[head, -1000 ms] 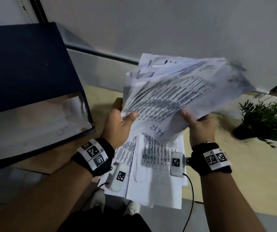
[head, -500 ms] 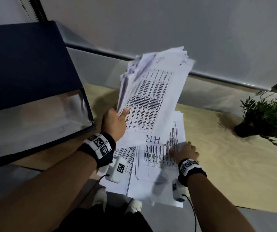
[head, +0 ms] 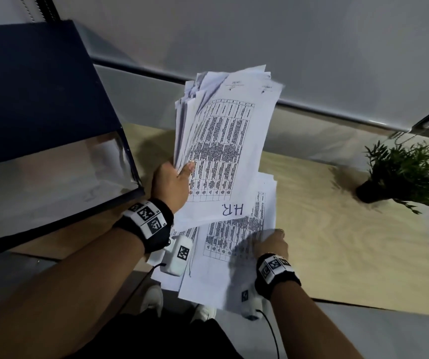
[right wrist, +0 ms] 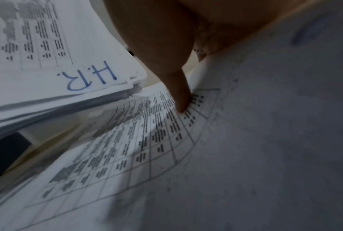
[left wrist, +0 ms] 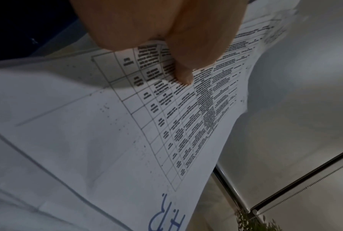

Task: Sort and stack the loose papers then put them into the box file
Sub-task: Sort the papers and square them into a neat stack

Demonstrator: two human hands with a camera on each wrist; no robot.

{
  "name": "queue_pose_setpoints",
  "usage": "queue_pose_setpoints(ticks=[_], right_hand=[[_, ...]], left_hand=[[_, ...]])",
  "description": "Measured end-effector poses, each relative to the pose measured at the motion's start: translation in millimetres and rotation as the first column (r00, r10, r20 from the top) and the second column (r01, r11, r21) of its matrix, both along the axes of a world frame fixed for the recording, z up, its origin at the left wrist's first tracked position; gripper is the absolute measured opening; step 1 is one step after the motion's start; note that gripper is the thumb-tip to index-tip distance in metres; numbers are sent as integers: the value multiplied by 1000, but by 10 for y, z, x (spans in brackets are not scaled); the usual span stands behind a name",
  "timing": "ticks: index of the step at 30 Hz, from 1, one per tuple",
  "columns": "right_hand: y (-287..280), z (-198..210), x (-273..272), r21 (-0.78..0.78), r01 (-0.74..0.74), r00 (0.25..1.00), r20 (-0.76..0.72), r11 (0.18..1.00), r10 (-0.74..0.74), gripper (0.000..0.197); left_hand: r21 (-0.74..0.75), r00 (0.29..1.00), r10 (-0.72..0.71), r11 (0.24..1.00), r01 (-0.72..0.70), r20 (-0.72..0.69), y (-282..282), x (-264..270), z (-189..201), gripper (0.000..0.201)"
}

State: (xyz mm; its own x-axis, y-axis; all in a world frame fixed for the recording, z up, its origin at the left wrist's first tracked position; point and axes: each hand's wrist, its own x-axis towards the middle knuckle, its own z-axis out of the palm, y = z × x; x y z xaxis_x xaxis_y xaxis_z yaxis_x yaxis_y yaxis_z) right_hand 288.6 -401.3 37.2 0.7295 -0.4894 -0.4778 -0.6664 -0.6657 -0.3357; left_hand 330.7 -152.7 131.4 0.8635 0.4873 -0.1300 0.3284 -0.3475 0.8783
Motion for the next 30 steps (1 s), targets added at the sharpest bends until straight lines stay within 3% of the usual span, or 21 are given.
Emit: queue_pose_setpoints(ticks=[3,6,8,12,16,18,20,23,27,30], right_hand=[[-67,174,9,-38,-3,994,107,999,7,34],[-237,471,114,-92,-34,979,196,995,52,22],[-363,772,234,-149,-1,940,337,989,52,18],[-475,1442,455,-166,48,778,625,985,68,20],[-543,1644,646,15,3,698,716,1000,-12,30],[-432,1551,668,114,-48,743,668,992,-41,27],[-259,1247,647,205,-100,838,544,974,-29,11],[-81,627,649,329,-173,944,324,928,61,18],[118,264,516,182,-219,972,128,958,198,51],[355,267,422,118,-327,945,45,937,324,51]], left_hand=[[14,1000,3,1000,-3,-27,33,-29,-40,46],[49,987,0,999,7,-159,50,-55,-157,44],[42,962,-30,998,43,-273,88,-74,-298,39],[57,857,-115,984,166,-503,172,-144,-532,55],[-8,735,-194,969,248,-650,250,-203,-608,71],[21,727,-208,956,292,-654,278,-236,-676,71],[19,759,-210,959,281,-616,283,-264,-752,63],[-49,837,-141,990,136,-529,270,-273,-705,53],[-185,872,-91,983,1,-481,231,-245,-622,54],[-152,842,-156,984,89,-517,208,-206,-621,55]])
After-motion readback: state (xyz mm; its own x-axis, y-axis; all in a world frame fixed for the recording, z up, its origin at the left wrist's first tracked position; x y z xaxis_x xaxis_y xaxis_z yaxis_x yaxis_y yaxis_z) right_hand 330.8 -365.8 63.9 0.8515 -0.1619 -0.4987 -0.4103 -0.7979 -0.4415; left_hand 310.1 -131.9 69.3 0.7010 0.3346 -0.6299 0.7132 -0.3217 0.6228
